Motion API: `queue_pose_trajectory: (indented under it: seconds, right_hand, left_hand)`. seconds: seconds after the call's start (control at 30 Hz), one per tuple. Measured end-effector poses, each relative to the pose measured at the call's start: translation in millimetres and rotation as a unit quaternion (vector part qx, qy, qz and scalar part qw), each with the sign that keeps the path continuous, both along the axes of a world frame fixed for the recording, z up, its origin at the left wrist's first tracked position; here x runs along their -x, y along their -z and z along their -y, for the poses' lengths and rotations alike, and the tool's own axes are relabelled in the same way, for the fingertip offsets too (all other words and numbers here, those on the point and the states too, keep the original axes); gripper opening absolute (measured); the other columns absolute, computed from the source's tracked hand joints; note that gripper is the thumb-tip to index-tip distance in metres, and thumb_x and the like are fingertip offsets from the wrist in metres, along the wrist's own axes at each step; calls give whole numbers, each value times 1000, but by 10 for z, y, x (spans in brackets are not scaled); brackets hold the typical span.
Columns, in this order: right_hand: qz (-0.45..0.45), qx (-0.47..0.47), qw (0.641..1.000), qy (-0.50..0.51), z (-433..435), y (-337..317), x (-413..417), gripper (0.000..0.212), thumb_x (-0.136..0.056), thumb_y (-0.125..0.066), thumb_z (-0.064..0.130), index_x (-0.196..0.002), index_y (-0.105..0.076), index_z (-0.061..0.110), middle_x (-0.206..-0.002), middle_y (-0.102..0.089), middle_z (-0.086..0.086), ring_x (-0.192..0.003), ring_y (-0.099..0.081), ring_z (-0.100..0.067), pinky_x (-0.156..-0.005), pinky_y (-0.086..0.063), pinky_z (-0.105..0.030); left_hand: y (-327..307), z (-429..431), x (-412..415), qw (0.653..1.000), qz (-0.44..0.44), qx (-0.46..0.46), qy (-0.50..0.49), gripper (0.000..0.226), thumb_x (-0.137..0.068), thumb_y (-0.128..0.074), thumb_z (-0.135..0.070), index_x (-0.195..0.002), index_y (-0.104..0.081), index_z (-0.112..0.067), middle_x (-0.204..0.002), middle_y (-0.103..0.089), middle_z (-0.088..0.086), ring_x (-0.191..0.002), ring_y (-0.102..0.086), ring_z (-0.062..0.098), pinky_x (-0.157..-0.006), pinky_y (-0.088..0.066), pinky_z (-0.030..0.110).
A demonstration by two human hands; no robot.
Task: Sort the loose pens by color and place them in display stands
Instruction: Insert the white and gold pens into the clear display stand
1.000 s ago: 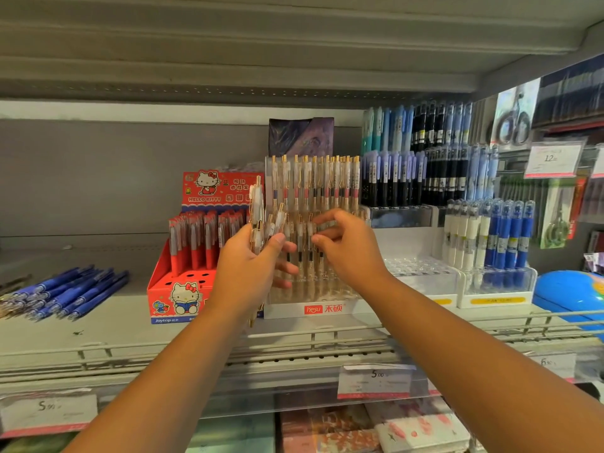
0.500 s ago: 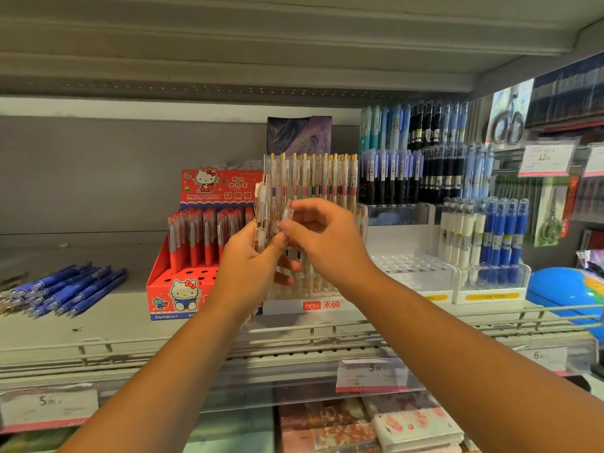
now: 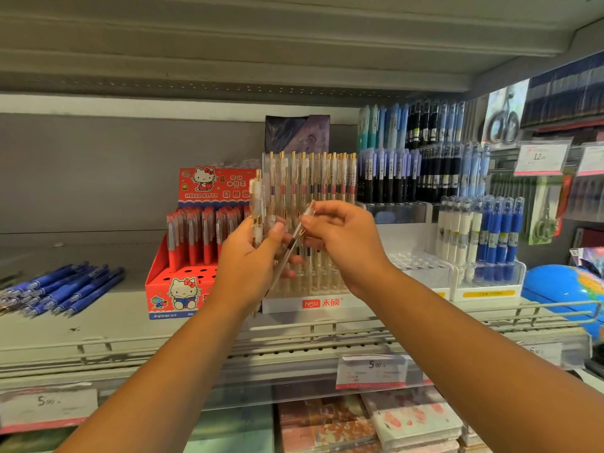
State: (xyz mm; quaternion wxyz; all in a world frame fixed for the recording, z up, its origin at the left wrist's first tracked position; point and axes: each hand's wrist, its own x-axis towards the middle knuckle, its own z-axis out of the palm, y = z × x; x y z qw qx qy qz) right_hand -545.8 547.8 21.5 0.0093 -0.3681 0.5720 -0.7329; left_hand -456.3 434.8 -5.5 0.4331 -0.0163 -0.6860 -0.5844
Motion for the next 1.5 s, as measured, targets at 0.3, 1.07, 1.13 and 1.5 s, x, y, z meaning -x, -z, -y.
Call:
queue_pose_trajectory:
  seconds: [0.3,1.07,1.13,1.5]
  right_hand:
    - [-4,52,997,56,-51,-147,132,20,-93,-62,4,-100,-57,22,-99,-67,-5,-83,-71,-14,-64,-60,-27]
    - [-206,-160,944,203,48,28,425,21,-91,-67,11,-112,-65,10,-89,-62,7,-89,-64,-16,-80,-59,-40]
    - [-211,-181,938,204,58,61,420,22,-91,-67,12,-113,-65,10,-90,-62,5,-88,-64,-13,-82,-59,-37]
    - [-230,-221,918,236,32,86,461,22,-93,-65,23,-113,-59,18,-85,-57,13,-79,-57,-3,-69,-49,-24]
  left_hand:
    - [-17,53,-18,996,-47,-8,-82,9,-100,-52,-29,-93,-58,-27,-67,-66,-1,-53,-64,19,-49,-56,30]
    - [-3,78,42,999,16,-24,-22,14,-102,-48,-16,-101,-61,-21,-65,-66,-3,-52,-58,16,-46,-50,27]
    - [-6,71,47,999,13,-30,-10,15,-102,-48,-14,-103,-60,-22,-71,-69,0,-55,-61,18,-48,-53,29]
    - [7,75,70,999,27,11,-35,11,-103,-47,-23,-105,-58,-27,-92,-75,-9,-71,-70,14,-60,-56,25]
